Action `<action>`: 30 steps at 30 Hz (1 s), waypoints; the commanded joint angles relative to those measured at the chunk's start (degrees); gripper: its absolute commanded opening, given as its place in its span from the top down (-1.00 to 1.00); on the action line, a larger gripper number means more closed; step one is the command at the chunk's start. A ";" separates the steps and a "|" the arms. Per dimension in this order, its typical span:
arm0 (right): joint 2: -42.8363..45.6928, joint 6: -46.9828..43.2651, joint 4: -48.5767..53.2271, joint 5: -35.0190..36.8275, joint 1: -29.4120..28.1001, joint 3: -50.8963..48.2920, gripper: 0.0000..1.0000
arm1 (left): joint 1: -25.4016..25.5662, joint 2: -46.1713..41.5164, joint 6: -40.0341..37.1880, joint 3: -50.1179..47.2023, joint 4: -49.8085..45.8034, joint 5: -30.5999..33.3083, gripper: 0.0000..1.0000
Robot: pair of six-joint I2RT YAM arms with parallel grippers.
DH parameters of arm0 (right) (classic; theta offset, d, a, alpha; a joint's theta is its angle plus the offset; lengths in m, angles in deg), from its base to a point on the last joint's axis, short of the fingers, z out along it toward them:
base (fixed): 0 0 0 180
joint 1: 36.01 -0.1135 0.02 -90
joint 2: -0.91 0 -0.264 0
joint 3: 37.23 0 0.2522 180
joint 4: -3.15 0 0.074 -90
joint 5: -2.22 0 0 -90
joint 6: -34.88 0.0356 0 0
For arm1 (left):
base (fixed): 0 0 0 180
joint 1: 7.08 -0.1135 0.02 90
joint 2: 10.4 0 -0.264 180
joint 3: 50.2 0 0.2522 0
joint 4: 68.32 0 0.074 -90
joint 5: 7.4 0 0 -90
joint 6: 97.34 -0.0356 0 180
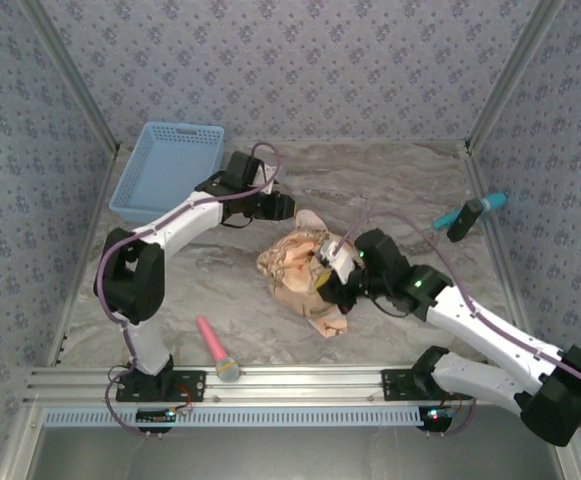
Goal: Fold the inside-out t-shirt
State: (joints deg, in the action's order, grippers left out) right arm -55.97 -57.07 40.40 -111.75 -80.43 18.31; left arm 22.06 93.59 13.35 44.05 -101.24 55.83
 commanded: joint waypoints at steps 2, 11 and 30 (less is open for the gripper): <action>-6.60 3.73 -3.90 4.49 -4.45 -6.28 1.00 | -0.58 -0.83 4.72 -4.28 0.41 -1.04 0.24; -6.94 10.62 4.71 7.24 4.67 7.64 -0.09 | 3.77 -9.71 -3.05 -12.92 -3.75 -1.14 -0.10; -28.72 35.65 6.05 22.89 2.32 15.77 0.92 | 12.39 -3.02 -4.86 -17.39 -0.10 8.17 0.60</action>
State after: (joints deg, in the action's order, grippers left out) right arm -83.88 -25.34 49.34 -92.30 -77.41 34.74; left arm 34.57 89.50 9.67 24.05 -101.78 63.64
